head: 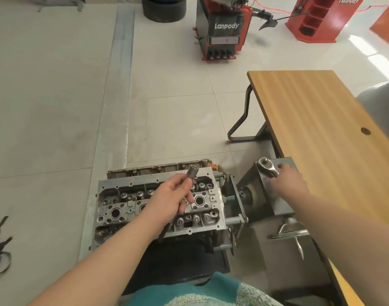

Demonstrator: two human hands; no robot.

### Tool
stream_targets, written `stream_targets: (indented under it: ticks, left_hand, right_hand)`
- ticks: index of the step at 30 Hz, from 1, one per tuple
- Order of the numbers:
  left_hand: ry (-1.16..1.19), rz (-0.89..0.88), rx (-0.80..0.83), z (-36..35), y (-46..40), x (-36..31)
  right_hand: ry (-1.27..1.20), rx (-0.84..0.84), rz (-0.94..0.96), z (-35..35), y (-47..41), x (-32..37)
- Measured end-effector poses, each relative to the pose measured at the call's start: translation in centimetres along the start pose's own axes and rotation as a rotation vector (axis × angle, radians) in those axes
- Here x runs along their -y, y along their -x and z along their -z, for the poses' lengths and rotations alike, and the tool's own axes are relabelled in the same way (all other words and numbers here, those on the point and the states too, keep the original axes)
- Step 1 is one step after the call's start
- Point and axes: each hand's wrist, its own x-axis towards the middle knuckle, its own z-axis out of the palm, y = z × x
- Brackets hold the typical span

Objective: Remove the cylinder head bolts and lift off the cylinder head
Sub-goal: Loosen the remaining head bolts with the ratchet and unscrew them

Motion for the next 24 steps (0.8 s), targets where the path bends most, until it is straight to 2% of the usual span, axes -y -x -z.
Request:
stream_targets:
  ticks: [4, 12, 14, 16, 19, 21, 24]
  left_hand:
    - [-0.049, 0.026, -0.015, -2.6, -0.2, 0.3]
    - [0.038, -0.013, -0.116, -5.3, -0.1, 0.3]
    - [0.035, -0.007, -0.123, -5.7, -0.4, 0.2]
    - [0.039, -0.002, -0.133, -6.0, -0.6, 0.1]
    - [0.026, -0.003, -0.147, -6.2, -1.0, -0.5]
    - [-0.034, -0.007, -0.158, -6.0, -1.1, -1.0]
    - [-0.135, -0.024, -0.143, -5.0, -0.6, -1.9]
  right_hand:
    - [0.087, 0.054, 0.11, -1.4, -2.6, -0.8]
    - [0.075, 0.063, 0.233, -1.9, -5.6, -1.3]
    - [-0.118, 0.119, 0.235, -1.3, -5.1, -0.6]
    - [-0.557, 0.252, 0.193, 0.3, -3.5, 1.3]
    - [-1.191, 0.634, 0.166, 3.1, -0.2, 4.5]
    - [-1.306, 0.838, 0.188, 5.0, 2.1, 6.6]
    - [-1.22, 0.99, 0.319, 6.5, 5.6, 9.6]
